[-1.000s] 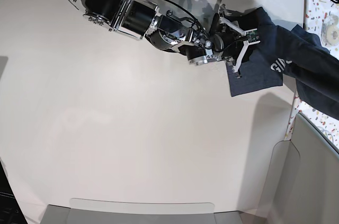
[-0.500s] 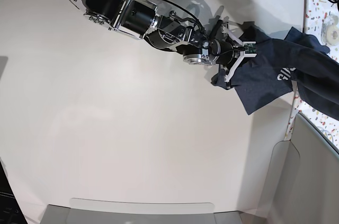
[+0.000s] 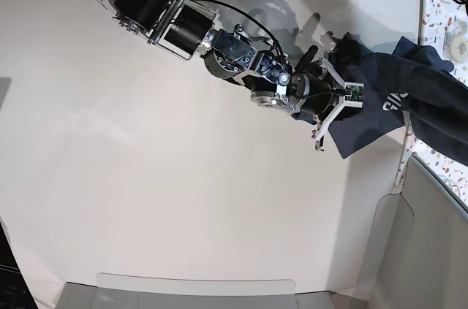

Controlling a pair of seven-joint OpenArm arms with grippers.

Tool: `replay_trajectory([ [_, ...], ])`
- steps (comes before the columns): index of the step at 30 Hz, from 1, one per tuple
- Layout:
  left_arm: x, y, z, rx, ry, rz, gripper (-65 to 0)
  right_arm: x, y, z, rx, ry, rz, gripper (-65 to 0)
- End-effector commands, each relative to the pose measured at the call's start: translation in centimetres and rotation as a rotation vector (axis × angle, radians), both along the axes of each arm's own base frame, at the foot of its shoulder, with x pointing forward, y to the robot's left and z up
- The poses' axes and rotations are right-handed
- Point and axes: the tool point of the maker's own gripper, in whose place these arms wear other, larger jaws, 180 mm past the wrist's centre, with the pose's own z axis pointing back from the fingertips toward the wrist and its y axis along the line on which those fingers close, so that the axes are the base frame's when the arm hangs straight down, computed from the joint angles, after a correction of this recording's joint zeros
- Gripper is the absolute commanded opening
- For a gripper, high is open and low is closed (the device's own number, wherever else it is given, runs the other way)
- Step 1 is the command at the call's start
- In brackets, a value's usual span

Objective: Layout the t-shirt on the table in an organized manner, then fold the t-shirt properly
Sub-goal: 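Grasp the navy t-shirt edge with the right gripper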

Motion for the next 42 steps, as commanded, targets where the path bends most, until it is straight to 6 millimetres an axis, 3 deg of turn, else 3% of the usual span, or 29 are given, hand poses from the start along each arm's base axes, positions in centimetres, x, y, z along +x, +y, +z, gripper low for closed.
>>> replay_trajectory([
  [1,-0.6,-0.4,1.6,0.020,-0.058,-0.011,-65.0,0.8,1.0,3.3,0.085,-0.036,-0.006,-65.0],
  [3,-0.6,-0.4,1.6,0.020,-0.058,-0.011,-65.0,1.6,0.6,4.0,0.110,-0.033,-0.032,-65.0],
  [5,-0.6,-0.4,1.5,0.019,-0.056,-0.011,-65.0,1.4,0.5,3.4,0.102,-0.019,-0.033,-64.8],
  [11,-0.6,-0.4,1.6,0.019,-0.058,-0.011,-65.0,-3.5,2.1,0.0,0.024,0.007,0.084,-38.0],
  [14,-0.6,-0.4,1.6,0.019,-0.058,-0.011,-65.0,-4.5,1.8,-2.7,-0.046,0.029,0.112,-31.2],
  [17,-0.6,-0.4,1.6,0.019,-0.058,-0.011,-64.9,-4.7,1.4,-4.5,-0.089,0.043,0.117,-31.2],
  [22,-0.6,-0.4,1.6,0.019,-0.058,-0.011,-64.9,-4.8,1.5,-4.4,-0.059,0.045,0.129,-31.2],
  [33,-0.6,-0.4,1.6,0.019,-0.058,-0.011,-64.9,-4.1,-0.9,-9.4,-0.180,0.106,0.084,-31.7],
  [35,-0.6,-0.4,1.6,0.019,-0.058,-0.011,-64.9,-4.0,-1.3,-10.0,-0.198,0.114,0.076,-38.3],
  [38,-0.6,-0.4,1.6,0.019,-0.058,-0.011,-64.9,-3.9,-1.9,-10.9,-0.223,0.127,0.065,-62.5],
  [42,-0.6,-0.4,1.6,0.019,-0.058,-0.011,-64.9,-3.5,-2.3,-11.3,-0.245,0.127,0.049,-65.0],
])
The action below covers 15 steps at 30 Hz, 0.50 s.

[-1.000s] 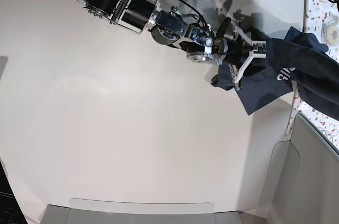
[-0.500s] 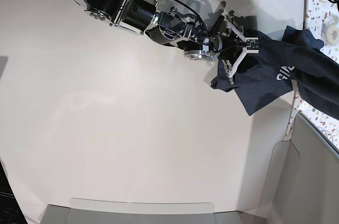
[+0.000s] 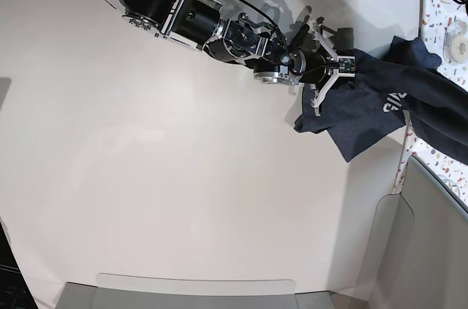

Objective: Layout the t-shirt on the table in an organized manner, then fold the t-shirt properly
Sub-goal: 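Grasp the navy t-shirt edge with the right gripper, then lift and pull the grasped t-shirt edge away from the left gripper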

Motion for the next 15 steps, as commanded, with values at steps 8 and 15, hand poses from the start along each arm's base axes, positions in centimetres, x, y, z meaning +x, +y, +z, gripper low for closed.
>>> replay_trajectory([
  [8,-0.6,-0.3,1.5,0.017,-0.058,-0.010,-64.9,8.6,-1.6,5.2,0.028,-0.180,-0.220,-65.0],
  [15,-0.6,-0.3,1.5,0.017,-0.054,-0.010,-64.9,11.6,-1.2,16.4,0.304,-0.288,-0.323,-65.0],
])
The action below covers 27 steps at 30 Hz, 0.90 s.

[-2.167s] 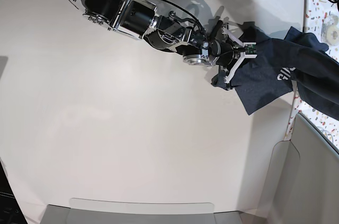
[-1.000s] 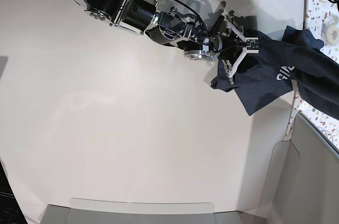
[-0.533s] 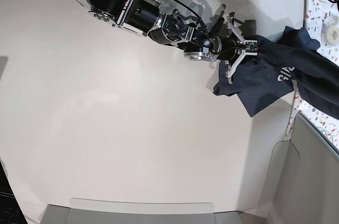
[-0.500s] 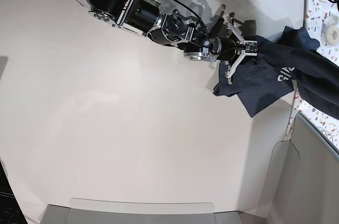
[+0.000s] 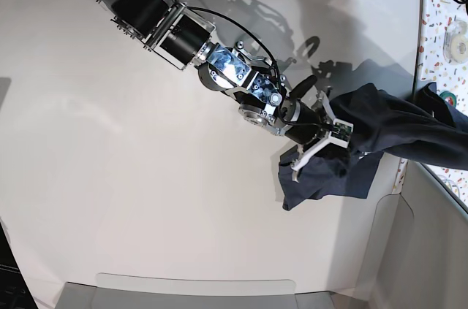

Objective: Layout the t-shirt on the table in an organized manner, then fold the t-shirt properly
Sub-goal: 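Lift and pull the grasped t-shirt edge away from the left gripper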

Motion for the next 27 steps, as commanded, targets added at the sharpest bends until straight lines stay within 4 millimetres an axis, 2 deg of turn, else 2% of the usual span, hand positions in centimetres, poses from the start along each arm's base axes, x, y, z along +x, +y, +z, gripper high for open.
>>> replay_trajectory([
  [1,-0.6,-0.3,1.4,0.018,-0.052,-0.011,-64.9,0.6,0.4,3.6,0.058,-0.085,0.003,-65.0],
  [4,-0.6,-0.3,1.4,0.018,-0.050,-0.011,-64.9,0.1,0.6,5.8,0.034,-0.213,0.012,-65.0],
  [9,-0.6,-0.3,1.3,0.018,-0.049,-0.011,-64.9,-0.8,0.2,5.3,-0.095,-0.392,-0.001,-65.0],
  [11,-0.6,-0.3,1.3,0.018,-0.049,-0.011,-64.9,-1.4,-0.1,5.8,-0.116,-0.449,-0.013,-65.0],
  [14,-0.6,-0.3,1.3,0.018,-0.049,-0.011,-64.9,-1.2,-1.9,7.6,-0.092,-0.492,-0.084,-65.0],
  [19,-0.6,-0.3,1.5,0.018,-0.053,-0.011,-64.9,-0.8,-6.2,11.8,-0.022,-0.561,-0.238,-65.0],
  [27,-0.6,-0.3,1.3,0.018,-0.049,-0.011,-64.9,-3.4,-11.4,17.7,0.076,-0.679,-0.390,-65.0],
])
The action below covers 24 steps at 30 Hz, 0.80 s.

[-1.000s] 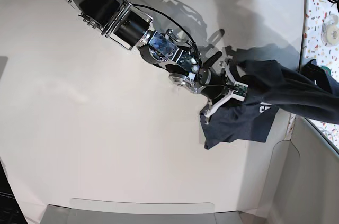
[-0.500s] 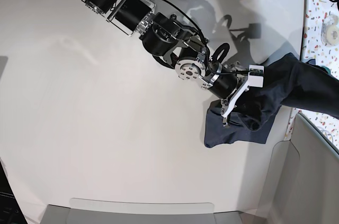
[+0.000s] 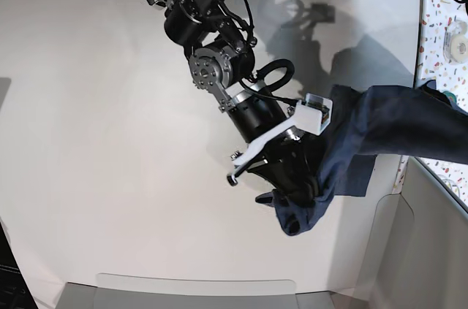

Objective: Layout the t-shirt on the table in an organized manner, then fold the t-shirt properly
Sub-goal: 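Lift and pull the grasped t-shirt edge away from the left gripper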

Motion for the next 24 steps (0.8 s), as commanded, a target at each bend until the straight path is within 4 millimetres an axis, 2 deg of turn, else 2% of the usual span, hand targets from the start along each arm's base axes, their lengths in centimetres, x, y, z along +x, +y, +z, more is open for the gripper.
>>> replay_trajectory([
  [1,-0.6,-0.3,1.4,0.018,-0.053,-0.011,-64.9,-0.9,-0.6,3.3,0.058,-0.090,-0.003,-65.0],
  [3,-0.5,-0.3,1.3,0.018,-0.048,-0.011,-64.9,-2.1,-1.7,5.5,0.087,-0.149,-0.021,-65.0],
  [5,-0.4,-0.3,0.6,0.018,-0.017,-0.011,-64.9,-2.9,-2.3,6.5,0.102,-0.179,-0.029,-65.0],
  [12,-0.3,-0.3,-1.4,0.018,0.068,-0.010,-64.9,-2.9,-2.7,6.1,-0.004,-0.236,-0.109,-65.0],
  [15,-0.3,-0.3,-2.6,0.017,0.118,-0.011,-64.9,-2.9,-2.9,5.4,-0.005,-0.215,-0.118,-65.0],
  [19,-0.4,-0.3,-4.1,0.017,0.183,-0.011,-65.0,-3.1,-3.4,3.2,-0.048,-0.172,-0.122,-65.0],
  [24,-0.6,-0.3,-5.8,0.016,0.258,-0.012,-65.0,-2.6,-5.6,0.4,-0.081,-0.095,-0.182,-65.0],
])
